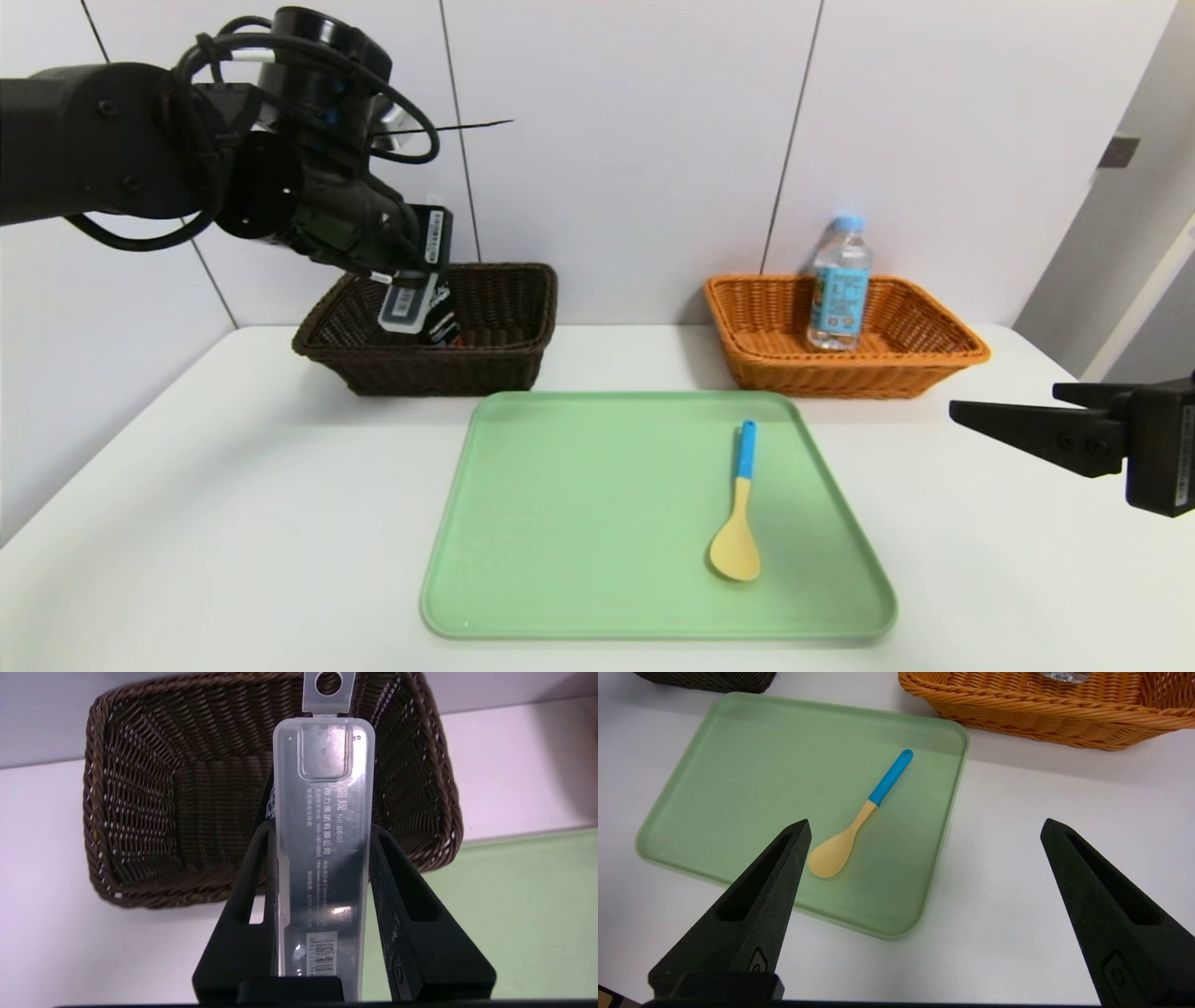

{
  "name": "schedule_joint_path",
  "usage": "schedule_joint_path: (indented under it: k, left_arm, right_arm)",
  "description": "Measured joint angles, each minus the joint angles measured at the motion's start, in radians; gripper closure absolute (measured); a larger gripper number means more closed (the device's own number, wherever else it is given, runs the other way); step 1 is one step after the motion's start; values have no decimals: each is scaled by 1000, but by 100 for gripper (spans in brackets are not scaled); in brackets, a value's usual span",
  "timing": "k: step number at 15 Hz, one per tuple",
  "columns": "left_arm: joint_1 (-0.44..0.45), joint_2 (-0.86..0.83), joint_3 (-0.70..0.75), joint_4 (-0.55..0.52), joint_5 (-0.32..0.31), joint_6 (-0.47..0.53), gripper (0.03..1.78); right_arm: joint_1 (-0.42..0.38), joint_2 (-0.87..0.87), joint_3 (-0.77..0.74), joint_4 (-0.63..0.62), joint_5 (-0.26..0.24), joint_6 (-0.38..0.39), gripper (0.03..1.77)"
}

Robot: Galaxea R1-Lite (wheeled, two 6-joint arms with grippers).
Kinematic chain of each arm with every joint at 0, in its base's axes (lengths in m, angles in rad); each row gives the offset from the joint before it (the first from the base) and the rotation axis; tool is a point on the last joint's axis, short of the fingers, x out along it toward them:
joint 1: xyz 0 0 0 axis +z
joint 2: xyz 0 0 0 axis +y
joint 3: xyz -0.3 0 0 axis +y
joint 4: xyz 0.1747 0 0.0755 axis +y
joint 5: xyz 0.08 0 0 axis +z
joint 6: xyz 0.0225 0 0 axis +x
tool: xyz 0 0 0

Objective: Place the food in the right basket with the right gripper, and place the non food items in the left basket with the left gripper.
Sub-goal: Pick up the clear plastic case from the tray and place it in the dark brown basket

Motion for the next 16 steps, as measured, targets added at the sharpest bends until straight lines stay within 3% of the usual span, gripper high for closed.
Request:
schedule_joint_path:
  k: [7, 11, 16]
  left_arm:
    - [2, 210, -207, -10, -1, -24, 121]
    - [2, 296, -228, -79, -3, -32, 121]
    - [2, 344, -230, -89, -4, -47, 121]
  right_arm:
    - [0, -1, 2, 1, 0, -1, 10]
    - [0, -3, 2, 2, -2, -1, 10]
    - [-1, 1, 3, 2, -1, -1, 10]
